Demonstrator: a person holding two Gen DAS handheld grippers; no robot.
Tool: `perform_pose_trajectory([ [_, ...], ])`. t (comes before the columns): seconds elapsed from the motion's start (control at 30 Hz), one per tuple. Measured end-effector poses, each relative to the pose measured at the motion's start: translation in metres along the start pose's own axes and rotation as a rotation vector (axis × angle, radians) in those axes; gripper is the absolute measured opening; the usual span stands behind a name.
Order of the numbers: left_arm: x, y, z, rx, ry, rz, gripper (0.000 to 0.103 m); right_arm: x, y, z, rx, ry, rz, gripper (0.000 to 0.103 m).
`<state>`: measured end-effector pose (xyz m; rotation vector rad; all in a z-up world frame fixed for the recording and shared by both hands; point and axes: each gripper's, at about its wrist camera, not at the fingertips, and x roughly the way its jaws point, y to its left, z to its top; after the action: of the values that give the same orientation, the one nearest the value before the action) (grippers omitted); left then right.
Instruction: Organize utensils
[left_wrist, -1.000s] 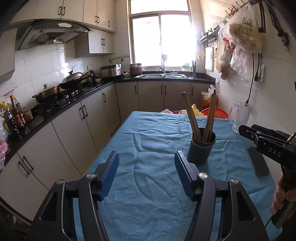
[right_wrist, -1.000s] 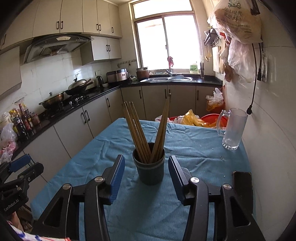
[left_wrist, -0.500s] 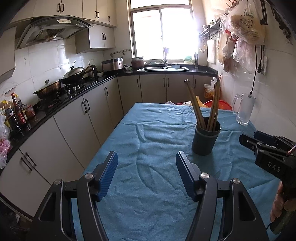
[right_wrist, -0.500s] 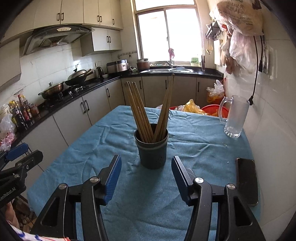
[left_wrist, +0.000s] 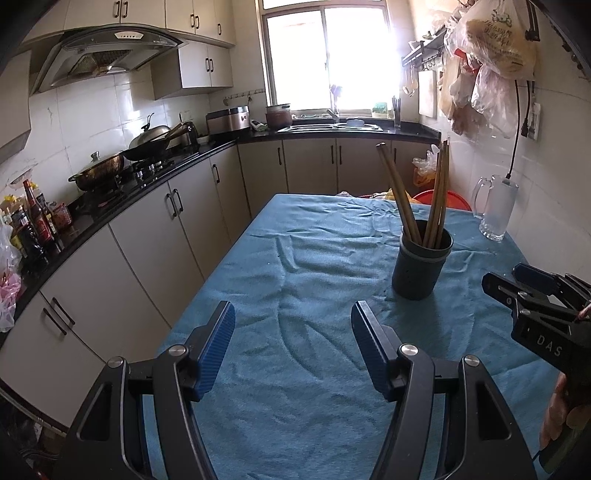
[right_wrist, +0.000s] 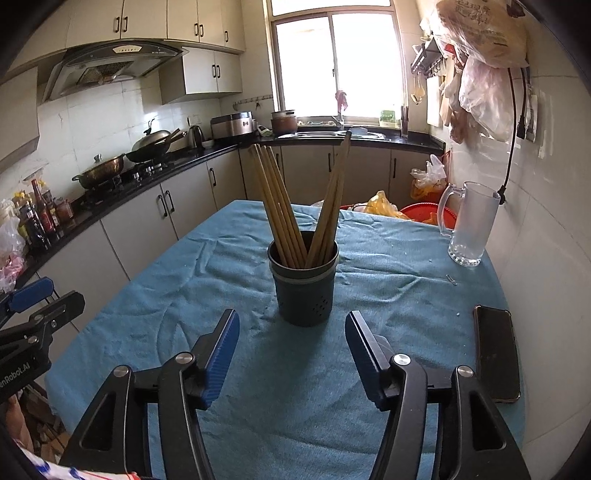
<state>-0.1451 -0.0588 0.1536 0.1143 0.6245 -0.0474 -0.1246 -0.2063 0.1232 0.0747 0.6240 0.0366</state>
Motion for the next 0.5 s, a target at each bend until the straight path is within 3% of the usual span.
perform_pose_trajectory([
  [0.5,0.004,0.004,-0.004,0.0,0.007,0.004,0.064,0.002,-0.003,-0.017,0.01,0.014,-0.053,0.067],
])
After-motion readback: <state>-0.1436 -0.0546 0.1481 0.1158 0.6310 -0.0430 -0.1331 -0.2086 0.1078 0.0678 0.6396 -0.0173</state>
